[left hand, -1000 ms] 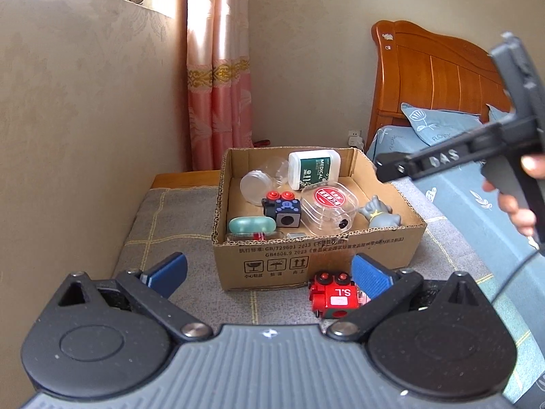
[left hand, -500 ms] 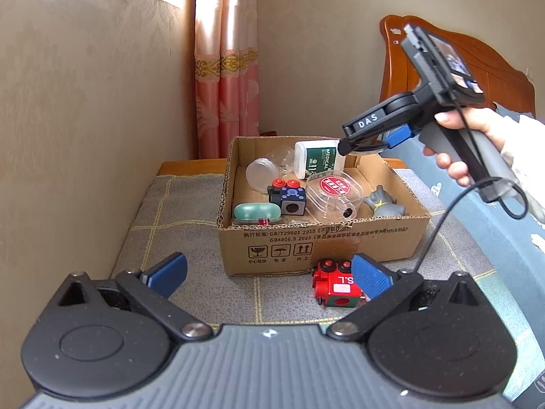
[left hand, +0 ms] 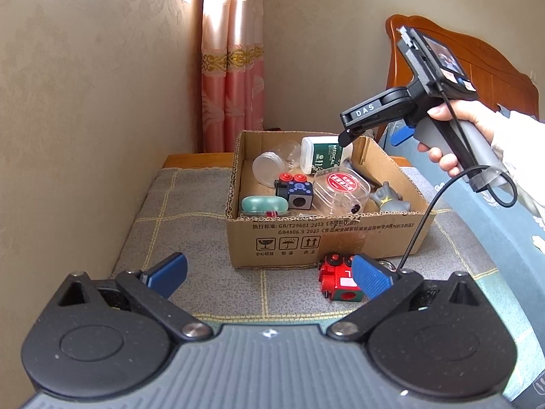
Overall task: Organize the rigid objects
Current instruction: 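Carry the green case and key fob into the box and open both tools, then move left tool to the red S.L toy block while right tool approaches the pink pig bottle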
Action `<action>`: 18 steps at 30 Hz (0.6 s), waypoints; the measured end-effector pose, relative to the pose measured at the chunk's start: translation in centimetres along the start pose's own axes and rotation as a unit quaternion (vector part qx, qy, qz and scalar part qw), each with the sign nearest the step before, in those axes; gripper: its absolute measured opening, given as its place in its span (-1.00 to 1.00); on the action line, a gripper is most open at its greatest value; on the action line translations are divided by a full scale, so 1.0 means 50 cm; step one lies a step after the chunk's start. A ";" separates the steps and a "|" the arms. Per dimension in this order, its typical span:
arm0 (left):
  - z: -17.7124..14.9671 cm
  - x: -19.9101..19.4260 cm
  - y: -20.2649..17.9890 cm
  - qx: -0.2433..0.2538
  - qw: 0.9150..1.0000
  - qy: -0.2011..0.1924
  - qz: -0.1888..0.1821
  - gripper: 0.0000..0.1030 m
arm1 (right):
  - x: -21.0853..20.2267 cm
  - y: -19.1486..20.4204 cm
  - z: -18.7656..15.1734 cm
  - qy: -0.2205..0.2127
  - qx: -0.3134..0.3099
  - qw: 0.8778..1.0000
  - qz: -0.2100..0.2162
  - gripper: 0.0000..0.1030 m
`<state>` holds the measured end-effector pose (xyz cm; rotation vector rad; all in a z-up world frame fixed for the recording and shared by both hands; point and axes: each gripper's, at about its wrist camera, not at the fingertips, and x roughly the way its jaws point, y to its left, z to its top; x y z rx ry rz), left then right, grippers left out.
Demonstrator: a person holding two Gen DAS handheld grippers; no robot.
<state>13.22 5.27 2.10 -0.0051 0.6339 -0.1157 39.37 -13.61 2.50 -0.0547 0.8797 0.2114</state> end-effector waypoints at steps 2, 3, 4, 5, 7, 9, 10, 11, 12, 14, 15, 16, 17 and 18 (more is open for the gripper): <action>0.001 0.002 0.002 -0.002 1.000 0.000 0.000 0.98 | -0.007 0.002 0.000 -0.003 -0.004 1.000 -0.003 1.00; 0.000 0.003 0.004 -0.003 1.000 0.001 0.001 0.98 | -0.011 0.003 -0.001 -0.004 -0.006 1.000 -0.002 1.00; -0.001 0.004 0.004 -0.004 1.000 0.001 0.001 0.98 | -0.015 0.004 -0.003 -0.006 -0.007 1.000 -0.002 1.00; -0.001 0.005 0.004 -0.004 1.000 0.002 0.001 0.99 | -0.019 0.005 -0.005 -0.007 -0.008 1.000 -0.001 1.00; -0.002 0.005 0.005 -0.005 1.000 0.003 0.002 0.99 | -0.026 0.007 -0.009 -0.008 -0.010 1.000 0.001 1.00; -0.003 0.001 0.005 -0.003 1.000 0.002 0.002 0.98 | -0.038 0.007 -0.018 -0.014 -0.009 1.000 0.000 1.00; -0.003 0.000 0.006 -0.003 1.000 0.002 0.001 0.98 | -0.046 0.008 -0.025 -0.017 -0.010 1.000 0.002 1.00; -0.003 -0.002 0.007 -0.003 1.000 0.001 0.002 0.99 | -0.054 0.009 -0.033 -0.019 -0.011 1.000 0.003 1.00; -0.003 -0.003 0.008 -0.004 1.000 0.001 0.004 0.99 | -0.063 0.010 -0.041 -0.023 -0.012 1.000 0.002 1.00; -0.004 -0.002 0.010 -0.006 1.000 0.001 0.009 0.98 | -0.084 0.013 -0.061 -0.029 -0.014 0.999 -0.002 1.00; -0.004 -0.002 0.012 -0.008 1.000 0.001 0.012 0.98 | -0.095 0.015 -0.072 -0.033 -0.013 0.999 -0.005 1.00; -0.006 -0.002 0.014 -0.009 1.000 0.001 0.015 0.99 | -0.109 0.016 -0.087 -0.037 -0.014 0.999 -0.007 1.00; -0.008 -0.002 0.016 -0.009 1.000 0.001 0.017 0.99 | -0.122 0.018 -0.103 -0.042 -0.016 0.999 -0.009 1.00; -0.010 -0.002 0.018 -0.010 1.000 0.002 0.018 0.98 | -0.136 0.021 -0.119 -0.047 -0.018 0.999 -0.010 1.00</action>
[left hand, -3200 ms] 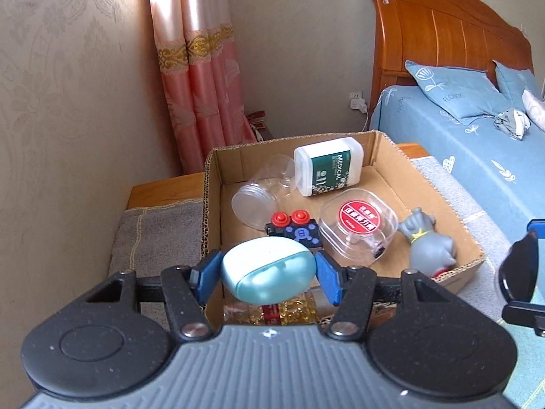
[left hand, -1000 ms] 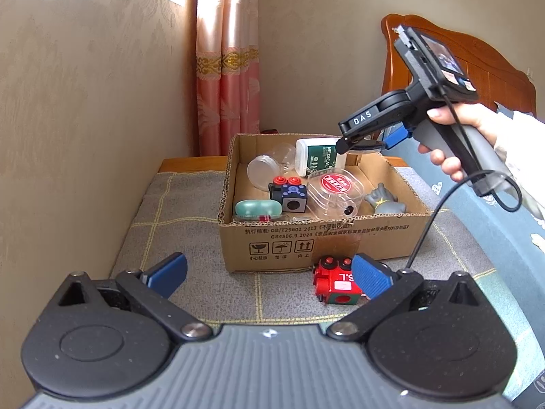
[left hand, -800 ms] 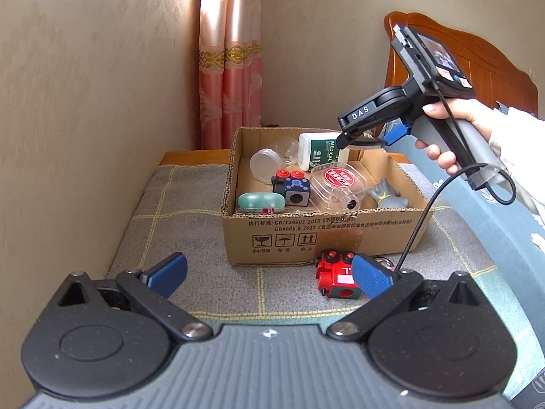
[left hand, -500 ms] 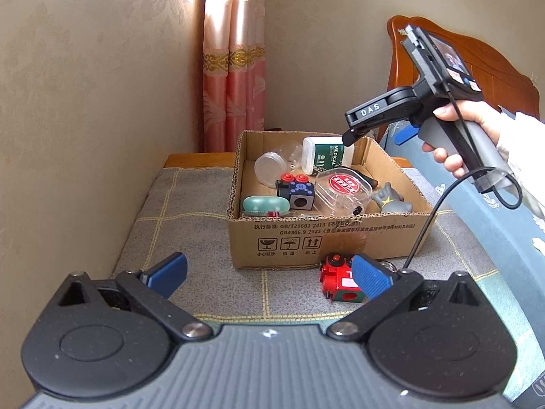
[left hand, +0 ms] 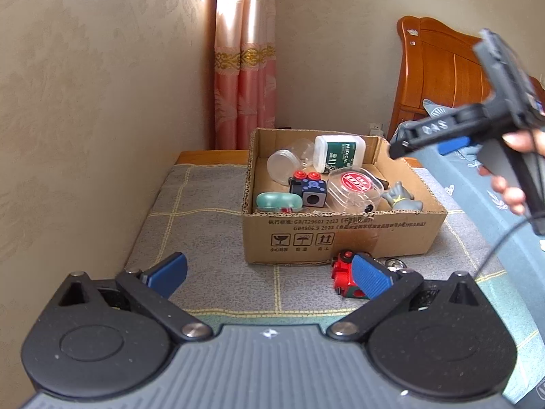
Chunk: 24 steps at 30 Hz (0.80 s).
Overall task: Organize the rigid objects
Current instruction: 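Move left tool to the red S.L toy block while right tool approaches the pink pig bottle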
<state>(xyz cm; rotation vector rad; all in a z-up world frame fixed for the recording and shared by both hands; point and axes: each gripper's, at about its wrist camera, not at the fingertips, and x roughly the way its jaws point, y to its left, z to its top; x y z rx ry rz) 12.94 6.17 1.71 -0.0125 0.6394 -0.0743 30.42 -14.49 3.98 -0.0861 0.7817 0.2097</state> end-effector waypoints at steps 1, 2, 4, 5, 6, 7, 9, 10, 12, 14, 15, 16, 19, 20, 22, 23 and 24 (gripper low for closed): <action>-0.003 0.001 0.002 -0.001 1.000 0.001 0.002 0.98 | -0.017 0.003 -0.018 -0.005 -0.001 1.000 -0.001 1.00; -0.005 0.003 0.004 -0.003 1.000 0.003 0.003 0.99 | -0.032 0.006 -0.036 -0.009 -0.001 1.000 0.000 1.00; -0.009 0.008 0.007 -0.006 1.000 0.006 0.003 0.99 | -0.057 0.013 -0.073 -0.017 0.001 1.000 0.007 1.00; -0.011 0.011 0.008 -0.007 1.000 0.009 0.003 0.99 | -0.067 0.017 -0.095 -0.020 0.004 1.000 0.010 1.00; -0.013 0.015 0.007 -0.007 1.000 0.012 0.005 0.99 | -0.071 0.023 -0.114 -0.023 0.008 1.000 0.011 1.00; -0.015 0.019 0.006 -0.005 1.000 0.014 0.007 0.99 | -0.073 0.031 -0.134 -0.022 0.008 1.000 0.011 1.00; -0.019 0.025 0.002 -0.001 1.000 0.019 0.011 0.99 | -0.066 0.046 -0.169 -0.017 0.007 1.000 0.005 1.00; -0.022 0.027 0.000 0.002 1.000 0.021 0.011 0.99 | -0.060 0.054 -0.186 -0.012 0.008 1.000 0.004 1.00; -0.026 0.033 -0.006 0.006 1.000 0.026 0.010 0.99 | -0.045 0.064 -0.213 0.001 0.014 1.000 0.015 1.00; -0.031 0.037 -0.011 0.008 0.999 0.030 0.006 0.99 | -0.022 0.073 -0.236 0.012 0.023 0.999 0.022 1.00; -0.033 0.038 -0.012 0.009 0.999 0.032 0.005 0.99 | -0.012 0.076 -0.242 0.016 0.028 0.999 0.022 1.00; -0.036 0.040 -0.014 0.009 0.999 0.033 0.004 0.99 | -0.003 0.078 -0.245 0.018 0.034 0.999 0.021 1.00; -0.041 0.045 -0.019 0.014 0.999 0.039 0.005 0.99 | 0.014 0.081 -0.255 0.019 0.055 0.998 0.026 1.00; -0.041 0.047 -0.020 0.016 0.999 0.041 0.006 0.98 | 0.021 0.082 -0.258 0.021 0.054 0.998 0.023 1.00; -0.041 0.050 -0.022 0.020 0.999 0.043 0.008 0.98 | 0.023 0.081 -0.266 0.018 0.046 0.999 0.005 1.00; -0.040 0.053 -0.024 0.022 0.999 0.043 0.008 0.98 | 0.025 0.078 -0.269 0.019 0.046 0.999 -0.002 1.00; -0.039 0.056 -0.025 0.024 0.999 0.043 0.007 0.98 | 0.026 0.070 -0.273 0.020 0.051 0.998 0.003 1.00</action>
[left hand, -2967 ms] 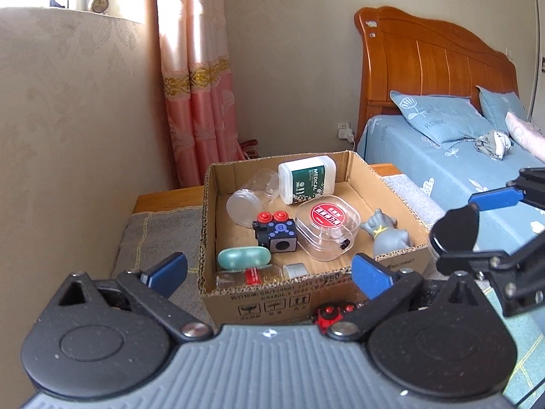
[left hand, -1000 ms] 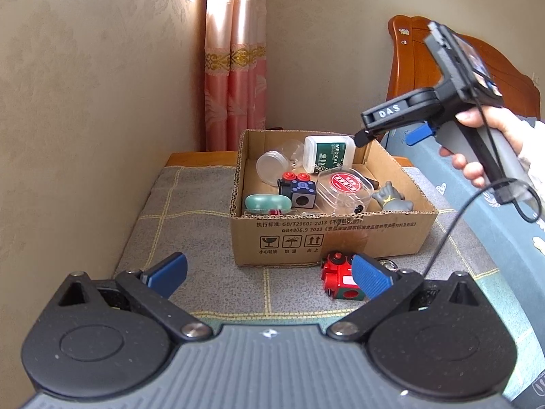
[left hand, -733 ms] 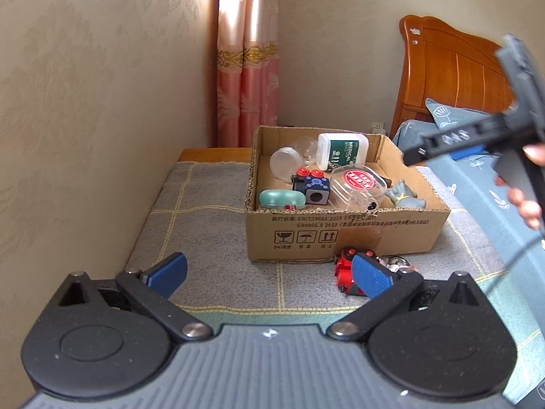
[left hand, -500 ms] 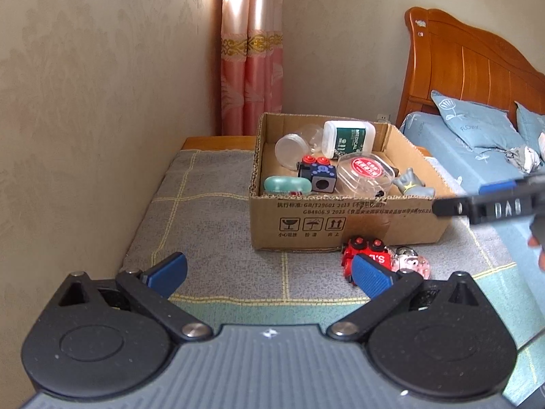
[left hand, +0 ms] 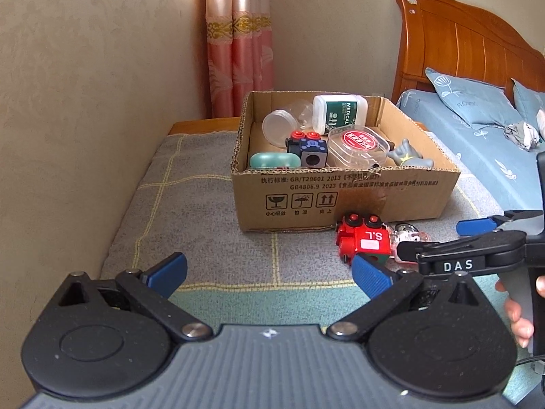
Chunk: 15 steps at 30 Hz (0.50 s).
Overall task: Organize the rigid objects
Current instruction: 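Move left tool to the red S.L toy block while right tool approaches the pink pig bottle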
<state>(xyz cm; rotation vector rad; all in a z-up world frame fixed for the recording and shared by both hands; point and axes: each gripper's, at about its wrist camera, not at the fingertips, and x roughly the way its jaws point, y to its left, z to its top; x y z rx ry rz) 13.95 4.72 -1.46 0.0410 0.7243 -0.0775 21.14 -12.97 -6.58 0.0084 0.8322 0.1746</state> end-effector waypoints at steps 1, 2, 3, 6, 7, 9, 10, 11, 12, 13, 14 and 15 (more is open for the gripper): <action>0.001 0.003 -0.002 0.002 1.000 0.001 -0.002 0.98 | 0.000 -0.009 -0.003 0.003 0.010 1.000 0.006 1.00; 0.002 0.007 -0.005 0.003 1.000 0.003 -0.004 0.98 | 0.000 -0.018 -0.007 0.005 0.019 1.000 0.009 1.00; 0.004 0.011 -0.009 0.005 1.000 0.005 -0.007 0.99 | -0.001 -0.026 -0.010 0.006 0.026 1.000 0.011 1.00; 0.005 0.026 -0.023 0.012 1.000 0.010 -0.018 0.99 | -0.004 -0.044 -0.023 0.007 0.037 0.999 0.011 1.00; 0.006 0.032 -0.029 0.016 1.000 0.012 -0.022 0.98 | -0.006 -0.045 -0.026 0.005 0.034 0.999 0.007 1.00; 0.007 0.043 -0.041 0.025 0.999 0.014 -0.029 0.99 | -0.011 -0.047 -0.033 0.006 0.023 1.000 -0.001 1.00; 0.007 0.049 -0.047 0.029 0.999 0.015 -0.033 0.99 | -0.013 -0.047 -0.038 0.006 0.015 1.000 -0.006 1.00; 0.008 0.055 -0.053 0.034 0.999 0.017 -0.037 0.99 | -0.015 -0.045 -0.043 0.006 0.006 1.000 -0.012 1.00; 0.008 0.061 -0.059 0.038 0.998 0.018 -0.042 0.99 | -0.015 -0.043 -0.047 0.005 -0.003 1.000 -0.020 1.00; 0.009 0.068 -0.066 0.043 0.998 0.018 -0.048 0.98 | -0.015 -0.041 -0.052 0.004 -0.012 1.000 -0.027 1.00; 0.010 0.075 -0.071 0.048 0.997 0.019 -0.053 0.98 | -0.016 -0.039 -0.057 0.003 -0.024 0.999 -0.031 1.00; 0.012 0.084 -0.078 0.053 0.997 0.021 -0.056 0.98 | -0.016 -0.036 -0.062 0.001 -0.034 0.999 -0.033 1.00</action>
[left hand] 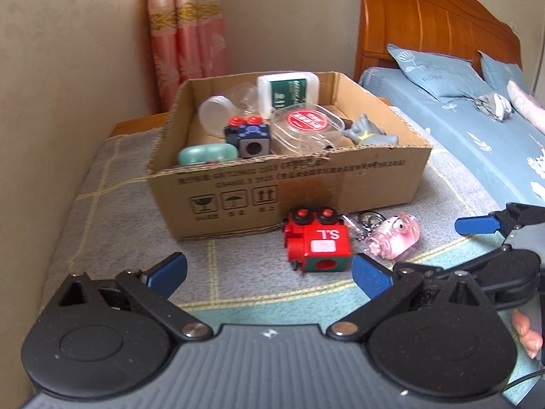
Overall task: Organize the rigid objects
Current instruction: 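Move left tool to the red S.L toy block while right tool approaches the pink pig bottle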
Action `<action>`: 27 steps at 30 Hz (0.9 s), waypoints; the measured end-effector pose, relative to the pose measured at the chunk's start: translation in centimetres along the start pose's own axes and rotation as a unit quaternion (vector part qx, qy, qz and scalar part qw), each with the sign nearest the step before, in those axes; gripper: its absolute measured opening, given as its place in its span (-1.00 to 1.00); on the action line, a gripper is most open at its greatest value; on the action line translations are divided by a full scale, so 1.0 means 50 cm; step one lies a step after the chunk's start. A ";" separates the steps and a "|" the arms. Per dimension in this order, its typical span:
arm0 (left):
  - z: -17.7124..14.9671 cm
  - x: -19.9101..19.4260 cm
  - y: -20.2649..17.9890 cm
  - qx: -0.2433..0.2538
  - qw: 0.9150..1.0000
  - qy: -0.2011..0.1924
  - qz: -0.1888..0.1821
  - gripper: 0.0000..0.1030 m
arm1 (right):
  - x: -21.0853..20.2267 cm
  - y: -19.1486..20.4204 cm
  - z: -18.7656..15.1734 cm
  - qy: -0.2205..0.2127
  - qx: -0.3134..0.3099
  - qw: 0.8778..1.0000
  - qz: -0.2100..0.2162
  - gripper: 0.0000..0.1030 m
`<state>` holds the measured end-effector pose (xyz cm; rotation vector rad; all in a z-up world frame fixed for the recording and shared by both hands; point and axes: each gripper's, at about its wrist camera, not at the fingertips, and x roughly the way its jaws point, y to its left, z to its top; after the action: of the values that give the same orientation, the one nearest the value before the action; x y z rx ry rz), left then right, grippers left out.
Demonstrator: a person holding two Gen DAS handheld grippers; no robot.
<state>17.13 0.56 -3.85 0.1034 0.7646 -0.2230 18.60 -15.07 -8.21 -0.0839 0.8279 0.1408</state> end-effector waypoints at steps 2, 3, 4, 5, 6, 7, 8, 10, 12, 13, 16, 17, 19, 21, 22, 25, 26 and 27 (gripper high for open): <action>0.003 0.019 -0.010 0.010 1.000 0.005 -0.002 0.99 | -0.004 -0.002 -0.007 -0.006 -0.004 1.000 0.005 1.00; 0.005 0.028 -0.013 0.013 1.000 0.008 0.000 0.99 | -0.005 -0.003 -0.008 -0.007 -0.007 1.000 0.006 1.00; 0.007 0.039 -0.016 0.016 1.000 0.010 -0.001 0.99 | -0.007 -0.006 -0.009 -0.008 -0.008 1.000 0.009 1.00; 0.007 0.047 -0.017 0.018 1.000 0.012 -0.002 0.99 | -0.008 -0.007 -0.009 -0.009 -0.010 1.000 0.011 1.00; 0.008 0.056 -0.018 0.018 1.000 0.015 -0.002 0.99 | -0.009 -0.008 -0.011 -0.011 -0.012 1.000 0.012 1.00; 0.008 0.064 -0.019 0.020 1.000 0.018 -0.006 0.98 | -0.009 -0.009 -0.012 -0.013 -0.013 1.000 0.013 1.00; 0.007 0.071 -0.020 0.022 1.000 0.020 -0.009 0.99 | -0.011 -0.009 -0.014 -0.016 -0.014 1.000 0.014 1.00; 0.007 0.084 -0.023 0.026 0.999 0.025 -0.004 0.99 | -0.012 -0.010 -0.016 -0.019 -0.016 1.000 0.015 1.00; 0.007 0.094 -0.023 0.026 0.999 0.028 -0.005 0.99 | -0.012 -0.010 -0.016 -0.020 -0.016 1.000 0.015 1.00; 0.008 0.099 -0.023 0.024 0.999 0.030 -0.005 0.99 | -0.012 -0.011 -0.016 -0.020 -0.017 1.000 0.016 1.00; 0.010 0.116 -0.019 0.007 0.999 0.043 -0.008 0.99 | -0.011 -0.011 -0.015 -0.021 -0.017 0.999 0.017 1.00; 0.010 0.120 -0.017 0.001 0.999 0.044 -0.010 0.99 | -0.011 -0.011 -0.014 -0.022 -0.018 0.999 0.017 1.00; 0.012 0.123 -0.015 -0.008 0.999 0.039 -0.010 0.98 | -0.011 -0.011 -0.015 -0.023 -0.018 0.999 0.017 1.00; 0.014 0.125 -0.017 -0.010 0.999 0.038 -0.008 0.94 | -0.012 -0.012 -0.016 -0.025 -0.018 0.999 0.017 1.00; 0.014 0.124 -0.019 -0.011 0.999 0.036 -0.009 0.89 | -0.012 -0.012 -0.016 -0.026 -0.018 0.999 0.017 1.00; 0.012 0.115 -0.024 -0.003 0.999 0.027 -0.019 0.62 | -0.011 -0.012 -0.016 -0.027 -0.018 0.999 0.018 1.00; 0.011 0.111 -0.025 0.001 0.999 0.024 -0.026 0.45 | -0.011 -0.012 -0.016 -0.027 -0.018 0.999 0.017 1.00; 0.010 0.105 -0.026 0.006 0.999 0.022 -0.036 0.34 | -0.011 -0.012 -0.016 -0.027 -0.018 0.999 0.017 1.00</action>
<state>20.84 -1.64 -7.18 0.0921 0.8113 -0.2946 17.72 -15.80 -8.33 -0.0987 0.7727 0.1895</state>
